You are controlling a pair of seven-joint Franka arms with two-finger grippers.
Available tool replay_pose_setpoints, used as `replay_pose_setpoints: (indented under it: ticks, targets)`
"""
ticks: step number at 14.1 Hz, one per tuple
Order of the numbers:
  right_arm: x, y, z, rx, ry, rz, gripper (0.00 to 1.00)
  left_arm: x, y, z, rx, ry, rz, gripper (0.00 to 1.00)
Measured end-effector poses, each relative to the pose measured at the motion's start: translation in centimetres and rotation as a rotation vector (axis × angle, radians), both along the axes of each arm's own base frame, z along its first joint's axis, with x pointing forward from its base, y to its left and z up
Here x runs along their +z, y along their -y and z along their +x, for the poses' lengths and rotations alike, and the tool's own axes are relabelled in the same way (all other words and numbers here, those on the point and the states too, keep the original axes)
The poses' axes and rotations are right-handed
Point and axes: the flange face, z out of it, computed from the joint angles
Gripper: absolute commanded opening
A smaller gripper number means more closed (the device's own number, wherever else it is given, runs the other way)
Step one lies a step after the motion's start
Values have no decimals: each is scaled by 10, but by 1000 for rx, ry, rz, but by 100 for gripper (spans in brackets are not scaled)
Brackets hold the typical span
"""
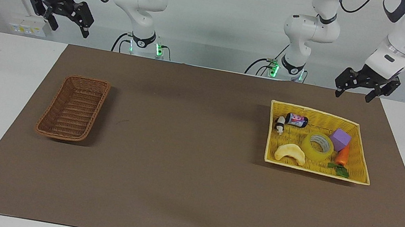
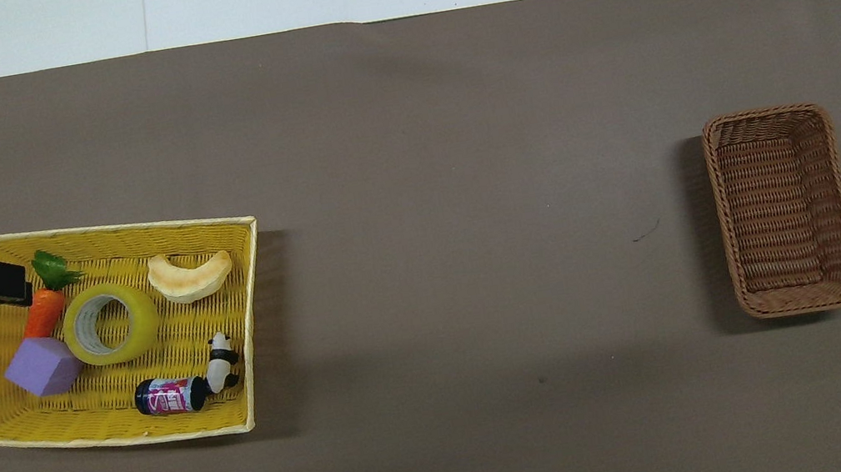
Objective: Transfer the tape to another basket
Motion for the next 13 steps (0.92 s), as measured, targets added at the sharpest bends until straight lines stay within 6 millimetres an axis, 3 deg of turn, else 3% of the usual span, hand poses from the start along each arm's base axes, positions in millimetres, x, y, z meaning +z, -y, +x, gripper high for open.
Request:
replay_pose_setpoints:
  ticks: [13]
  targets:
    - [-7, -2, 1, -2, 10, 0, 100, 0, 0, 0, -1, 0, -1, 100]
